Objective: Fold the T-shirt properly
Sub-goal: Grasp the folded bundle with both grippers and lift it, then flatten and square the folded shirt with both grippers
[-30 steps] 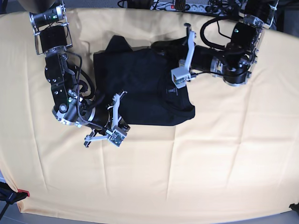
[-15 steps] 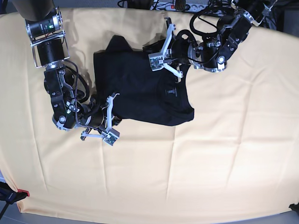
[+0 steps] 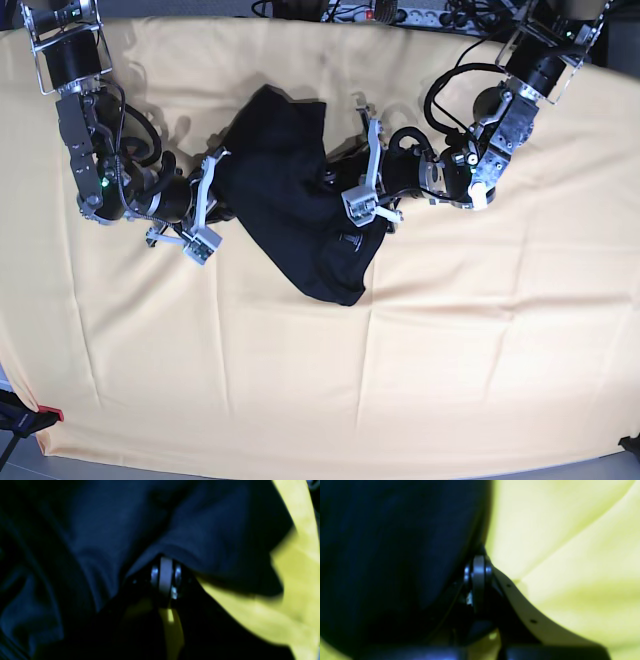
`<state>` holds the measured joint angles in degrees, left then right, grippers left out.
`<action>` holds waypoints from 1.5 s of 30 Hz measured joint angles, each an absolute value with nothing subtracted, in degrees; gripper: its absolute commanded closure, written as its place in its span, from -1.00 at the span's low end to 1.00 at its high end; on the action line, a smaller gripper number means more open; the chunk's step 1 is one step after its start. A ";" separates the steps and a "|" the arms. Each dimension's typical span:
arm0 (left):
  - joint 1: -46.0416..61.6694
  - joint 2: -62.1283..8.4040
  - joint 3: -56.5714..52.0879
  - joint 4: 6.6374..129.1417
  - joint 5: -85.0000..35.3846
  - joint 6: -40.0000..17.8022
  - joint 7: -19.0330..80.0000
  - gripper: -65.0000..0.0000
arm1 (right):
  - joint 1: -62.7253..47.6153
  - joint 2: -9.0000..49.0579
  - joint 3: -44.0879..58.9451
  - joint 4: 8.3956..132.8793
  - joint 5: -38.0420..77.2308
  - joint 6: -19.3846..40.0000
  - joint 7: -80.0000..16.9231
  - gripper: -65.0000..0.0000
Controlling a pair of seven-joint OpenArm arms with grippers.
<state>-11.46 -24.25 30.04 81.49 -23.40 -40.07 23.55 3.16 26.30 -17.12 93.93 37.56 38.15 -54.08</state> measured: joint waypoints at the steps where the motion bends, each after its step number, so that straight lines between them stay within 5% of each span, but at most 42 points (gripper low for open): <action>1: -11.99 -24.14 30.04 79.83 -21.32 -40.27 19.75 1.00 | 1.78 26.52 -17.15 95.53 37.34 36.91 -54.06 1.00; 9: -16.88 -20.60 29.91 65.56 -7.03 -41.28 -3.99 1.00 | -9.91 26.79 -16.75 104.36 36.77 30.39 -51.88 1.00; 18: -23.42 -17.34 29.91 62.11 -1.69 -41.28 -0.62 1.00 | -22.00 24.58 -16.91 115.04 23.99 23.24 -51.00 1.00; 26: -25.50 -20.38 29.56 68.95 -30.89 -39.92 38.13 1.00 | -23.24 25.43 -17.37 123.37 4.91 11.94 -58.02 1.00; 33: -23.40 -26.96 29.69 77.87 -58.33 -39.66 64.29 1.00 | -22.70 25.10 -17.47 124.22 0.30 11.55 -53.93 1.00; 45: -14.48 -33.65 29.95 92.29 -59.07 -39.70 66.98 1.00 | -20.49 25.17 -13.34 124.25 8.47 15.62 -48.69 1.00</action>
